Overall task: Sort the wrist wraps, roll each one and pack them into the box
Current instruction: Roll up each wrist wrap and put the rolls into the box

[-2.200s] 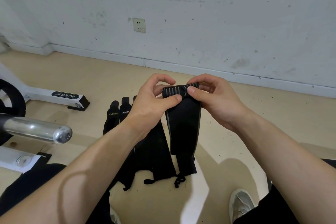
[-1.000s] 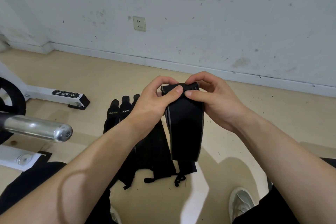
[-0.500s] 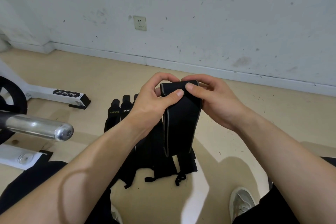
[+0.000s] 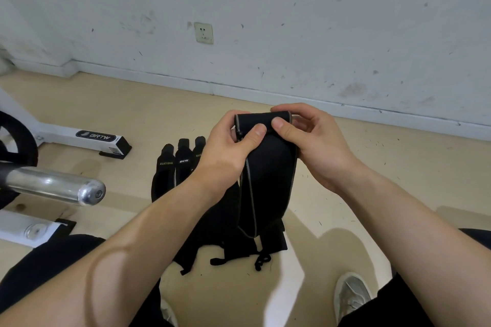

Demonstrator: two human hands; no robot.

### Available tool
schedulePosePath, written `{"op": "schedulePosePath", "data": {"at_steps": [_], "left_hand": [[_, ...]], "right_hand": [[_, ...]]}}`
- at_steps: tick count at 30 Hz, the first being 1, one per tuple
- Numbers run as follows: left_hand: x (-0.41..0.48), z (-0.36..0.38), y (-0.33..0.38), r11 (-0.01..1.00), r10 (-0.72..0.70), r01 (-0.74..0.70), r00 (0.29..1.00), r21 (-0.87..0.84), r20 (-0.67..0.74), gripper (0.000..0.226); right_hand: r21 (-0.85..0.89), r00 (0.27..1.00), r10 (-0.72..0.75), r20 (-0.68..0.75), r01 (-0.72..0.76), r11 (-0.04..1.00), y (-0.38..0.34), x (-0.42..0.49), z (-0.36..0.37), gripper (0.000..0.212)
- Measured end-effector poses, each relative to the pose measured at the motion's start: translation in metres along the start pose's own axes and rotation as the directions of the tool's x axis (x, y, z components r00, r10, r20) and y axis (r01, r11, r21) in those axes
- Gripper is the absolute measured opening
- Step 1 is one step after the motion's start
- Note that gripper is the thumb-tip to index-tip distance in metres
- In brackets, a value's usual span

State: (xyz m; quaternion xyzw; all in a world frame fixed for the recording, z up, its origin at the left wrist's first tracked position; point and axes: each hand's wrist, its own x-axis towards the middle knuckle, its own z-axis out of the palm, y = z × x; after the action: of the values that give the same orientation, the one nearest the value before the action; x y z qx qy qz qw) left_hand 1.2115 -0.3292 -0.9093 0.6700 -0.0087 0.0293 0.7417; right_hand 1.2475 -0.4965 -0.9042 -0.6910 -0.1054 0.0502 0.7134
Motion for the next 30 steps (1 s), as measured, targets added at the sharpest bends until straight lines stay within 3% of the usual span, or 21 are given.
{"op": "schedulePosePath", "data": {"at_steps": [6,9,12,15,19,25,28,30], "left_hand": [[-0.005,0.016,-0.015,0.99,-0.088,0.08,0.994,-0.114,-0.069,0.028],[-0.005,0.014,-0.016,0.999,-0.038,0.036,0.996,-0.018,-0.081,0.037],[-0.001,0.007,-0.013,0.991,0.058,-0.047,0.995,0.124,-0.086,0.016],[0.002,0.002,-0.008,0.958,0.154,-0.135,0.987,0.253,-0.057,0.017],[0.003,0.0,-0.004,0.902,0.215,-0.206,0.976,0.379,0.018,0.024],[0.0,0.0,-0.004,0.991,0.003,-0.014,0.997,0.133,0.077,0.027],[0.0,0.004,-0.005,0.996,-0.077,0.079,0.996,-0.033,0.053,0.034],[0.0,0.006,-0.003,0.998,-0.061,0.061,0.998,-0.003,0.002,0.028]], "right_hand": [[-0.098,0.993,0.097,0.073,-0.09,0.991,0.014,-0.014,0.025,0.025],[-0.161,0.993,0.097,0.069,-0.085,0.983,0.017,-0.016,0.03,0.029],[-0.205,0.997,0.067,0.041,-0.058,0.977,0.014,-0.014,0.029,0.035],[-0.209,0.999,0.033,-0.016,-0.035,0.977,0.01,-0.01,0.025,0.034],[-0.098,0.998,0.062,-0.027,-0.064,0.993,0.01,-0.009,0.023,0.026],[-0.016,0.998,0.057,-0.027,-0.057,0.998,0.008,-0.007,0.018,0.004],[-0.003,0.999,0.036,0.001,-0.036,0.999,0.007,-0.008,0.017,0.007],[0.013,0.999,0.023,0.022,-0.024,1.0,0.006,-0.009,0.018,0.01]]}}
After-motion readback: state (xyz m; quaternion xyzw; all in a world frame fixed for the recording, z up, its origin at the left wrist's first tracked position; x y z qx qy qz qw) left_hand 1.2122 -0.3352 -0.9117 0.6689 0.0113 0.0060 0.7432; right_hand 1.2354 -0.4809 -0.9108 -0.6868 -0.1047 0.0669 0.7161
